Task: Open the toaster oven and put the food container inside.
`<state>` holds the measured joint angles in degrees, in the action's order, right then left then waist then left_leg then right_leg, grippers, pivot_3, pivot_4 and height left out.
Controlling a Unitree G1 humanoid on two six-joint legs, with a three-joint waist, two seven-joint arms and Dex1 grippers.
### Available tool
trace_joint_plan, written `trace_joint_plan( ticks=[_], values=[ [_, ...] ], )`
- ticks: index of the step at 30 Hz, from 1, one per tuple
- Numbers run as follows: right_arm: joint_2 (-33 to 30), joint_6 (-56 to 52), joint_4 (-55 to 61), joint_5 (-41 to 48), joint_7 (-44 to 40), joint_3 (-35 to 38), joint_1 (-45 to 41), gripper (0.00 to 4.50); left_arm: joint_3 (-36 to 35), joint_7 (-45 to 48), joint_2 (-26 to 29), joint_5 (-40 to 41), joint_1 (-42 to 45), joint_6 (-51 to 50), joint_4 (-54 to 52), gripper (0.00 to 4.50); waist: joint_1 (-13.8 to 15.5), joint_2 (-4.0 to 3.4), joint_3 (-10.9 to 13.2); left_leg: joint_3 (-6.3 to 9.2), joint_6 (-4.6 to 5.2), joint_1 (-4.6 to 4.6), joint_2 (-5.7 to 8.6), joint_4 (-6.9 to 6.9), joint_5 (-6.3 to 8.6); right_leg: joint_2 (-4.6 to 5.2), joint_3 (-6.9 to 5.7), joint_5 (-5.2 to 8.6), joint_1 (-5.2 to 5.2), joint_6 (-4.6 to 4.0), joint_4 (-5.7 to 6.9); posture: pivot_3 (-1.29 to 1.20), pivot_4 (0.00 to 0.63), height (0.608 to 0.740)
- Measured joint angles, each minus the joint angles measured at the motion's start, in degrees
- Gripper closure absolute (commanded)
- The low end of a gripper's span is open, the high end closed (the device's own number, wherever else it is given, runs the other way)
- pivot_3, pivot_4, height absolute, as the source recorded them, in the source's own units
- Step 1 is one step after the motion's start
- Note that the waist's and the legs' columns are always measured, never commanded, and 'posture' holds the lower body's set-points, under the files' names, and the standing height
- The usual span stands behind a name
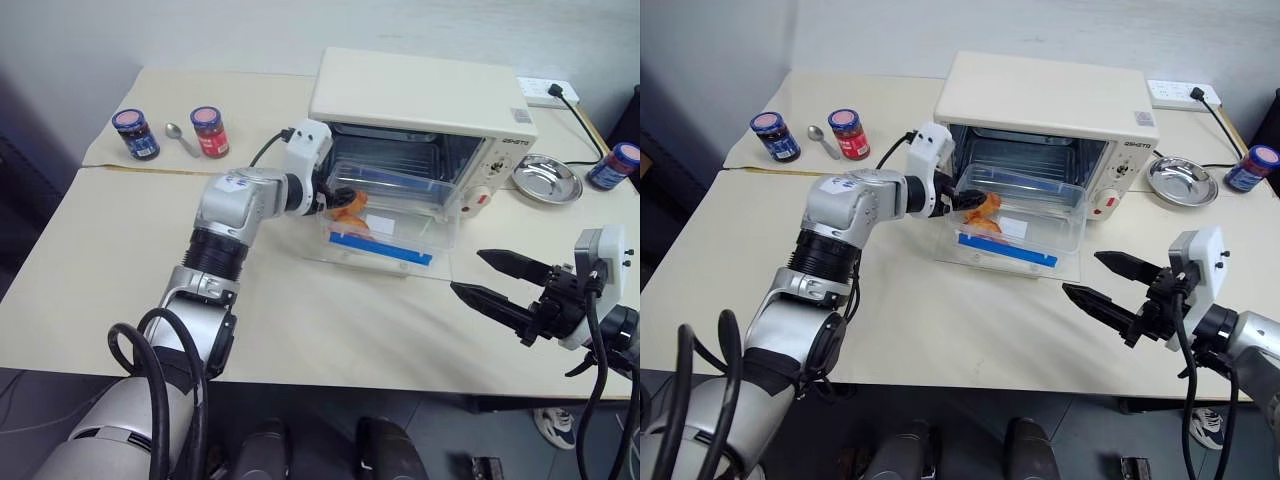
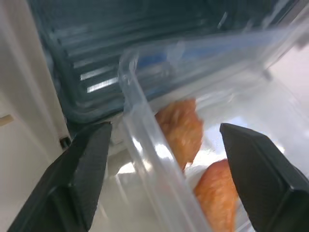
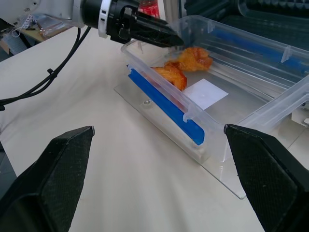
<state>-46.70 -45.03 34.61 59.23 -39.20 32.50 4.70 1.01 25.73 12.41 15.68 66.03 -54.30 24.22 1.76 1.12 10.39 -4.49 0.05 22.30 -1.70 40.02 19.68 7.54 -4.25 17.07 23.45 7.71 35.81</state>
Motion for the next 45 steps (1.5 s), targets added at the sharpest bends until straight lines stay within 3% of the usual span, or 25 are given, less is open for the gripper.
trace_joint_plan(
  ticks=[5,6,9,13,17,20,25,33,39,45],
  values=[
    [0.0,0.2,-0.1,-1.1,-0.1,-0.8,-0.1,0.00,-6.8,2.3,4.2,6.0,-3.2,-2.0,-12.6,0.85,-0.5,-0.01,0.0,-0.02,-0.02,-0.05,-0.04,-0.02,-0.01,-0.01,0.02,0.00,0.00,0.00,0.03,0.00,0.150,0.740],
    [0.0,0.3,-0.2,-1.4,-0.2,-1.1,-0.3,0.00,-8.5,3.5,5.3,7.8,-4.3,-2.5,-14.7,1.03,-0.5,-0.01,0.0,-0.03,-0.03,-0.05,-0.05,-0.02,-0.02,-0.01,0.03,0.00,0.00,0.00,0.05,0.00,0.150,0.740],
    [-0.1,1.2,-0.6,-2.8,-1.2,-3.3,-1.6,0.60,-11.3,10.7,10.7,13.9,-9.7,-3.3,-22.7,1.68,-0.6,-0.03,0.0,-0.01,-0.04,-0.08,-0.06,-0.02,-0.02,-0.02,0.05,0.00,0.00,0.00,0.07,0.00,0.150,0.740],
    [-0.1,1.3,-1.0,-2.9,-3.5,-6.9,-3.2,2.00,-9.3,23.5,20.0,20.7,-20.5,-3.8,-33.6,3.00,-0.3,-0.04,0.0,0.01,-0.04,-0.08,-0.03,0.02,-0.02,0.00,0.06,0.00,-0.06,-0.01,0.04,0.00,0.150,0.740],
    [-0.2,1.7,-1.5,-5.4,-5.8,-13.2,-5.6,3.48,-0.7,30.9,24.4,19.4,-28.9,0.8,-37.3,4.30,0.0,-0.04,0.0,0.05,-0.02,-0.08,0.00,0.08,-0.02,0.00,0.05,0.00,-0.14,0.00,-0.02,0.00,0.150,0.740],
    [-0.1,3.7,-4.5,-9.7,-6.8,-18.6,-9.6,4.40,4.1,31.4,23.1,16.1,-29.1,5.4,-35.6,4.50,-0.1,-0.04,0.0,0.02,0.01,-0.10,0.01,0.08,-0.02,-0.01,0.06,0.00,-0.16,0.00,-0.05,0.00,0.150,0.740],
    [2.5,8.2,-13.8,-20.0,-6.6,-27.3,-18.3,4.46,9.4,28.3,17.3,9.2,-26.1,12.0,-27.4,4.50,-0.3,-0.04,0.0,0.00,0.01,-0.02,0.00,0.02,-0.03,-0.03,0.05,0.00,0.01,0.00,0.02,0.00,0.150,0.740],
    [10.6,15.2,-29.1,-32.0,-2.5,-32.4,-30.7,4.46,9.7,22.1,9.2,3.2,-18.9,18.9,-14.5,4.50,-0.4,-0.04,0.0,-0.03,0.01,0.00,0.01,0.09,-0.05,-0.01,0.01,-0.01,0.00,0.01,0.05,0.00,0.150,0.740],
    [18.7,24.1,-43.3,-41.4,4.7,-32.9,-41.2,4.46,4.3,9.8,2.2,-1.6,-6.6,29.6,7.7,4.50,-0.6,-0.04,0.0,-0.03,0.00,0.12,0.01,0.02,-0.07,0.00,-0.05,-0.03,0.15,0.05,0.04,0.00,0.150,0.740],
    [22.9,30.4,-53.1,-46.6,9.5,-33.1,-46.7,4.46,0.0,6.8,0.5,-2.5,-2.2,35.8,16.5,4.50,-1.8,-0.05,0.0,-0.07,-0.02,0.14,0.02,-0.11,-0.07,0.07,-0.25,-0.03,0.20,0.05,0.02,0.00,0.150,0.740]
  ],
)
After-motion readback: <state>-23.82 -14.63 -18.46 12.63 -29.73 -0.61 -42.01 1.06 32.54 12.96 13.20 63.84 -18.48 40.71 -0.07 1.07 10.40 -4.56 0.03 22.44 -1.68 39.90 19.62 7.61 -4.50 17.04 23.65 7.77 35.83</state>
